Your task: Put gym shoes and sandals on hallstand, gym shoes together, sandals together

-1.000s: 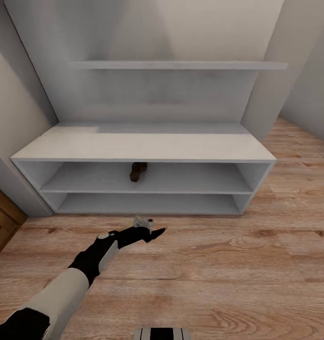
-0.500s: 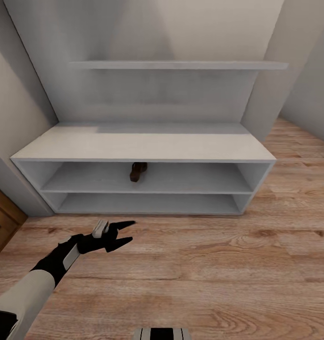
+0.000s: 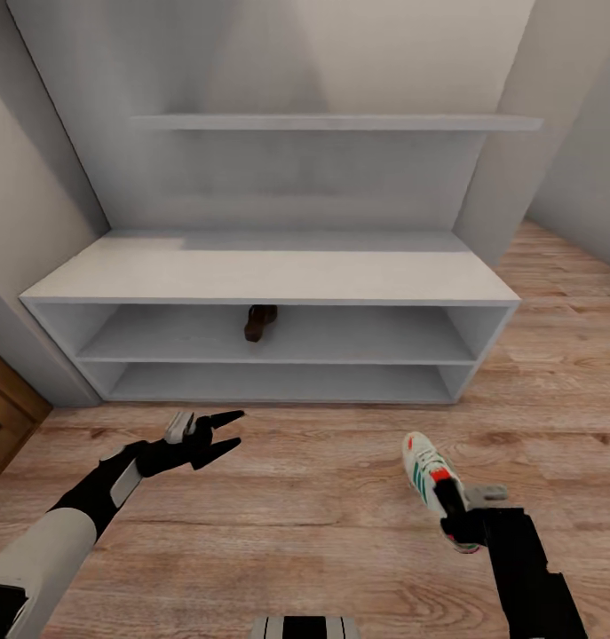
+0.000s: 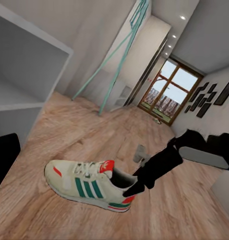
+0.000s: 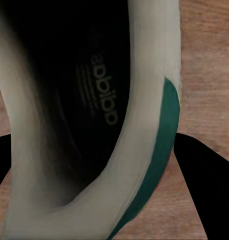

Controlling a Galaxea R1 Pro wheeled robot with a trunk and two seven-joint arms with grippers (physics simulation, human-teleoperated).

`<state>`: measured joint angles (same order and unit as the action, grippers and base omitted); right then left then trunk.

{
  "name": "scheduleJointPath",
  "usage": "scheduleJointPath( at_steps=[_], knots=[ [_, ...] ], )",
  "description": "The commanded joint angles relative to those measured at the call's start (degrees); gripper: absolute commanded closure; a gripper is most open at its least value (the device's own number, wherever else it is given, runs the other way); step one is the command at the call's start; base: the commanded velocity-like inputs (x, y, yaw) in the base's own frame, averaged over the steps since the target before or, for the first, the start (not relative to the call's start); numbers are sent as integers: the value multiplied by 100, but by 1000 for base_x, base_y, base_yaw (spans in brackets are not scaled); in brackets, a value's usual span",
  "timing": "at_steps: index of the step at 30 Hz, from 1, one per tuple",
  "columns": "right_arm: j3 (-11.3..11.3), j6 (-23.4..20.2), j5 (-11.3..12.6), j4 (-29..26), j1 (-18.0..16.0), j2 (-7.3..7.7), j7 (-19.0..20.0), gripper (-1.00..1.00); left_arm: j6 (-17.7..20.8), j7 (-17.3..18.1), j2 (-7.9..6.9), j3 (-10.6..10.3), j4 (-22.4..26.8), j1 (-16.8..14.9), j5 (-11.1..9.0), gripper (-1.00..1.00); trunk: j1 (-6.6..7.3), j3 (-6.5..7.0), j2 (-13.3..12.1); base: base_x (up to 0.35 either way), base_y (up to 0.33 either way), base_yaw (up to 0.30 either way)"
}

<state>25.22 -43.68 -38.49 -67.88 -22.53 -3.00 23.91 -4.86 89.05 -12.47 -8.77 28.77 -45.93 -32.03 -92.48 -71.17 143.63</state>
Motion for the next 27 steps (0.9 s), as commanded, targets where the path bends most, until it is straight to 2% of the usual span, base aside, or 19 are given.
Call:
scheduleJointPath(
  at_steps=[1, 4, 7, 9, 11, 12, 16, 27],
  knots=[
    [-54, -88, -77, 25, -5, -56, 53, 100, -50, -3, -12, -40, -3, -4, -58, -100, 1, -4, 2, 0, 0, 0],
    [-159, -220, 72, 450, -48, -203, 46, 100, -50, -2, -17, -31, -3, -4, -58, -100, 1, -4, 2, 0, 0, 0],
    [-179, -246, 117, 672, -99, -240, 44, 100, -50, -2, -18, -29, -3, -4, -58, -100, 1, -4, 2, 0, 0, 0],
    [-187, -321, 237, 770, -310, -270, 44, 100, -50, -2, -18, -28, -3, -4, -58, -100, 1, -4, 2, 0, 0, 0],
    [-190, -504, 482, 815, -477, -283, 43, 100, -50, -2, -18, -28, -3, -4, -58, -100, 1, -4, 2, 0, 0, 0],
    [-187, -580, 693, 826, -534, -286, 43, 100, -50, -2, -18, -28, -3, -4, -58, -100, 1, -4, 2, 0, 0, 0],
    [-184, -654, 1122, 832, -590, -273, 49, 100, -50, -2, -18, -28, -3, -4, -58, -100, 1, -4, 2, 0, 0, 0],
    [-202, -576, 1159, 836, -594, -272, 17, 100, -50, -1, -18, -31, -3, -4, -58, -100, 1, -4, 2, 0, 0, 0]
  ],
)
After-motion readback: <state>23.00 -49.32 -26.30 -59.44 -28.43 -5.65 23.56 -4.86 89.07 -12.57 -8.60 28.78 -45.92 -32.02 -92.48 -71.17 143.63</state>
